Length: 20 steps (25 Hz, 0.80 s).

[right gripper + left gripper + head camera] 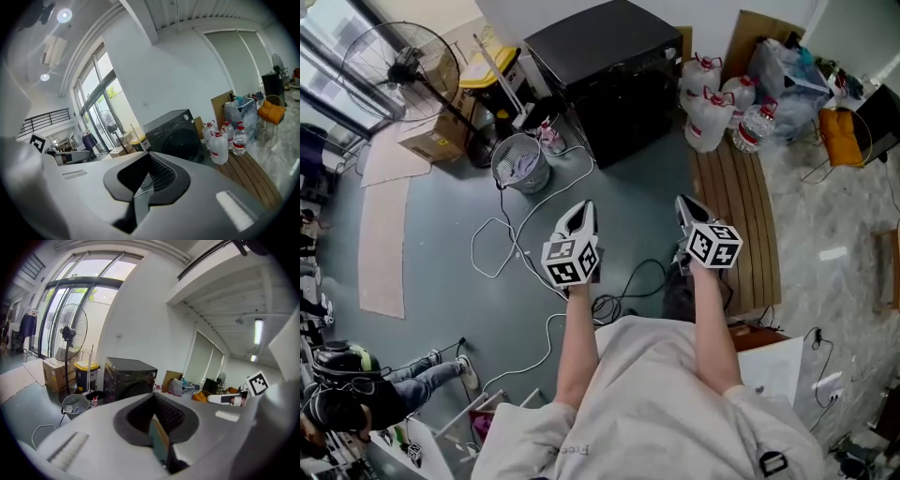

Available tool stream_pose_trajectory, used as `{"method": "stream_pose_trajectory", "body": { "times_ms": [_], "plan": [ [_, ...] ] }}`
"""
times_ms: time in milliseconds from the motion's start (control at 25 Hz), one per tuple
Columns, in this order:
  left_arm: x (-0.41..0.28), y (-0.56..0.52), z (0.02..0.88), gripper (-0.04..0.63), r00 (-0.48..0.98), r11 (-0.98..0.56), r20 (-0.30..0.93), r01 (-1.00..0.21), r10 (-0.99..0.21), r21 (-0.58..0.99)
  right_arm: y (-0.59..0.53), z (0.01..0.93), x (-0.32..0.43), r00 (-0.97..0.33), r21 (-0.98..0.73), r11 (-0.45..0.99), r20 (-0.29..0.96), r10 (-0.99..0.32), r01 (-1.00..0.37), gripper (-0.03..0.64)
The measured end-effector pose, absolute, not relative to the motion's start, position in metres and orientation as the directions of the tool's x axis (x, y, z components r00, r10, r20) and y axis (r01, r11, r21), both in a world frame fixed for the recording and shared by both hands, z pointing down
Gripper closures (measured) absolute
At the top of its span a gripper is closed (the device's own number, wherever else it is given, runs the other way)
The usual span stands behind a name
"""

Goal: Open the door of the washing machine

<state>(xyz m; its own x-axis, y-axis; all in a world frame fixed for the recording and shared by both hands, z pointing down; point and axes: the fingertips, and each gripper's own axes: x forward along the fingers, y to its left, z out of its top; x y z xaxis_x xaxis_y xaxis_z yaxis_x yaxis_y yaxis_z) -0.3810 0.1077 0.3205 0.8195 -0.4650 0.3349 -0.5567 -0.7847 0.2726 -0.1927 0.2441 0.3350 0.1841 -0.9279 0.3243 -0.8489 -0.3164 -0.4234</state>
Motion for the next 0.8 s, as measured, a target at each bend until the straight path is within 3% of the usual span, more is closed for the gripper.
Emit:
{"method": "stream_pose_trajectory", "body": {
  "times_ms": [200,440,800],
  "plan": [
    [-0.350,0.078,0.309,0.541,0.794,-0.755,0.325,-0.599,-0.514,0.268,0.206,0.320,-0.144,0.117,-0.418,-0.247,0.313,-0.942,-0.874,0.615],
    [-0.312,0.045,0.292,0.541,0.761,-0.706,0.293,-0.647,-0.579,0.289,0.157,0.299,-0.100,0.016,-0.278,-0.118,0.346,-0.938,-0.953,0.615],
    [-0.245,0.034,0.296,0.540,0.705,-0.648,0.298,-0.709,-0.643,0.280,0.127,0.313,-0.046,-0.238,-0.109,0.212,0.440,-0.866,-0.971,0.615]
  ]
}}
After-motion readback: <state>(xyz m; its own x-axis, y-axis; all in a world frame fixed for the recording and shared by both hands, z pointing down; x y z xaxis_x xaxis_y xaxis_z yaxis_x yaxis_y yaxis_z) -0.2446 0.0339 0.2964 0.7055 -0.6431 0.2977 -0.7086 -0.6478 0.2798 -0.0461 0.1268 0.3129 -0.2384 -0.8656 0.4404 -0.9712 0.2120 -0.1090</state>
